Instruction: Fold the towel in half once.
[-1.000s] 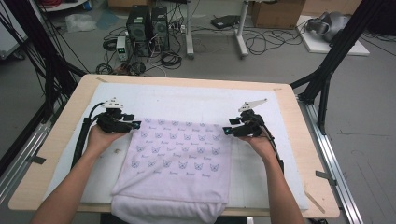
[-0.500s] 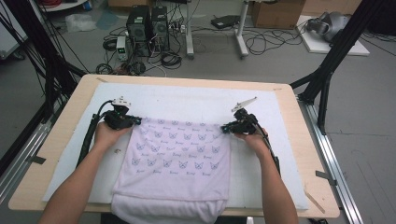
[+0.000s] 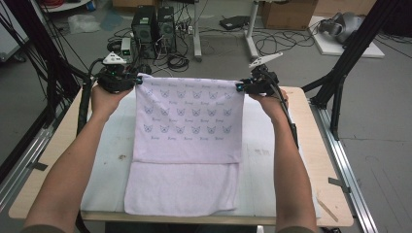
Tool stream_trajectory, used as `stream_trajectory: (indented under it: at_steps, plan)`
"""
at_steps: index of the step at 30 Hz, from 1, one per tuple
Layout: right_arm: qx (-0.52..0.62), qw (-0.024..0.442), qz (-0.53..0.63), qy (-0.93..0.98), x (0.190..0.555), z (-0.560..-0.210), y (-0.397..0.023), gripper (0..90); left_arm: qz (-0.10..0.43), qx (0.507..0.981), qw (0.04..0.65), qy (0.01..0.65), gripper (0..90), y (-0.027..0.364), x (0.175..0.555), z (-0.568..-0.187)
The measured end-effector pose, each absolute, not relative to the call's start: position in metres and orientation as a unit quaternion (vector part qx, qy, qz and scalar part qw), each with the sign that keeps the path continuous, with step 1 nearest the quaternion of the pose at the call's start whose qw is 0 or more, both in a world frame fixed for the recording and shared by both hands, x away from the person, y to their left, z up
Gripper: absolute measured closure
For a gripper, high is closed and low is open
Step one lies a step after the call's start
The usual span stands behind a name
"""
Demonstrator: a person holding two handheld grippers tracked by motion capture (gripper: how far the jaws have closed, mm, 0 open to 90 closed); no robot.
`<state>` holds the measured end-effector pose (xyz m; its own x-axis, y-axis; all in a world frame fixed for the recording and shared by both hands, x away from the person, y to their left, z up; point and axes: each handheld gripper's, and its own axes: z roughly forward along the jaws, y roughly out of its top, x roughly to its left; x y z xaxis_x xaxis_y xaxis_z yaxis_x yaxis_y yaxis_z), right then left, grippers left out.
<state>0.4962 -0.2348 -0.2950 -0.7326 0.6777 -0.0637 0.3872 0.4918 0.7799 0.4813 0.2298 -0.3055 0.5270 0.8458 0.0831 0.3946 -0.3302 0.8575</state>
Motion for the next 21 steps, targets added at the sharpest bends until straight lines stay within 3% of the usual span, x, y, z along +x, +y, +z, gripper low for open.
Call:
stream_trajectory:
  at_steps: [5,12,21]
  plan:
    - [0.327,0.141,0.382,0.853,0.494,-0.33,-0.235,53.4,0.237,0.781,0.414,0.403,57.1,0.242,0.474,-0.336]
    - [0.329,0.099,0.36,0.868,0.463,-0.364,-0.24,47.5,0.206,0.793,0.416,0.394,52.4,0.253,0.445,-0.368]
    - [0.282,0.09,0.382,0.875,0.396,-0.393,-0.238,56.6,0.193,0.812,0.43,0.344,50.8,0.247,0.387,-0.392]
